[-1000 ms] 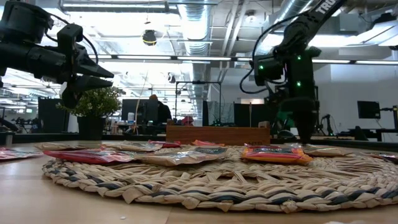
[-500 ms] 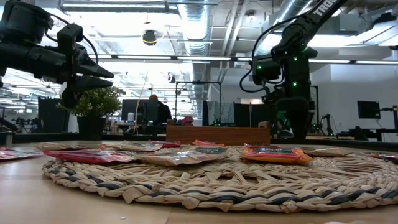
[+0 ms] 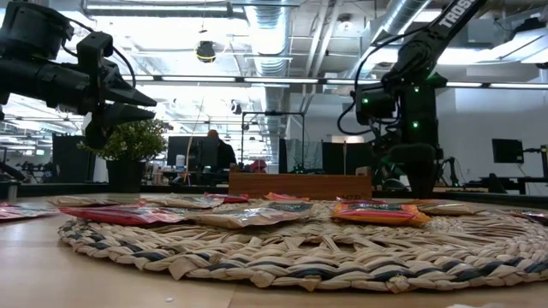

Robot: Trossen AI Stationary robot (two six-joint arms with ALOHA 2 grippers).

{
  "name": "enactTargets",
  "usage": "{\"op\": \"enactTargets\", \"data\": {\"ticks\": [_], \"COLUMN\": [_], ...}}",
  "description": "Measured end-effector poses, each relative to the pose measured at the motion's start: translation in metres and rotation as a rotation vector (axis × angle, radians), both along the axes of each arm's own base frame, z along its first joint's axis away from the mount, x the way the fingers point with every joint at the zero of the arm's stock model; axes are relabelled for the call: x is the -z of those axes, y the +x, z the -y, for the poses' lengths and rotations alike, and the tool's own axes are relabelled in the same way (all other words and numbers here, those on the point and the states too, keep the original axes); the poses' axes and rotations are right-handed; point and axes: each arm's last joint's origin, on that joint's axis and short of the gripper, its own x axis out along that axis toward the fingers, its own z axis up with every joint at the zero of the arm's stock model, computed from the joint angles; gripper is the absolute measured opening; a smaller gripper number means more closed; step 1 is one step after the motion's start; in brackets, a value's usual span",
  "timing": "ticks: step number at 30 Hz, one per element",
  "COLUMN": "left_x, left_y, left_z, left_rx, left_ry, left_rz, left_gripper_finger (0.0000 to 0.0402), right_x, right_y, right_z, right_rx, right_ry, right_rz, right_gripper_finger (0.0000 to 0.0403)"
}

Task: Pick & Place Tea
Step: Put the orange tea bag to the right of the wooden organizer

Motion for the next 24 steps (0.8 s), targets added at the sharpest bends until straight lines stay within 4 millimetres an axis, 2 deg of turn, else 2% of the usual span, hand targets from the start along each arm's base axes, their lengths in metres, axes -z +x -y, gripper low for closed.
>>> {"op": "enactTargets", "data": {"ticks": [9,24], "left_x": [0.0,0.0001], "left_y": [0.0,0.0], "left_z": [0.0,0.0001], "left_rx": [-0.001,0.002], "left_ry": [-0.007,-0.015], "left_rz": [0.003,0.005], "left_gripper_finger": [0.0095,0.0095], "right_x": [0.0011,0.0021], "right_y": [-0.0004,-0.0003], "right_z": [0.0002,0.0001], "right_rx": [0.008,0.079], "right_ry": [0.0,0.052], "right_rz": [0.001,0.028], "right_gripper_finger": [0.0214,0.0086]}}
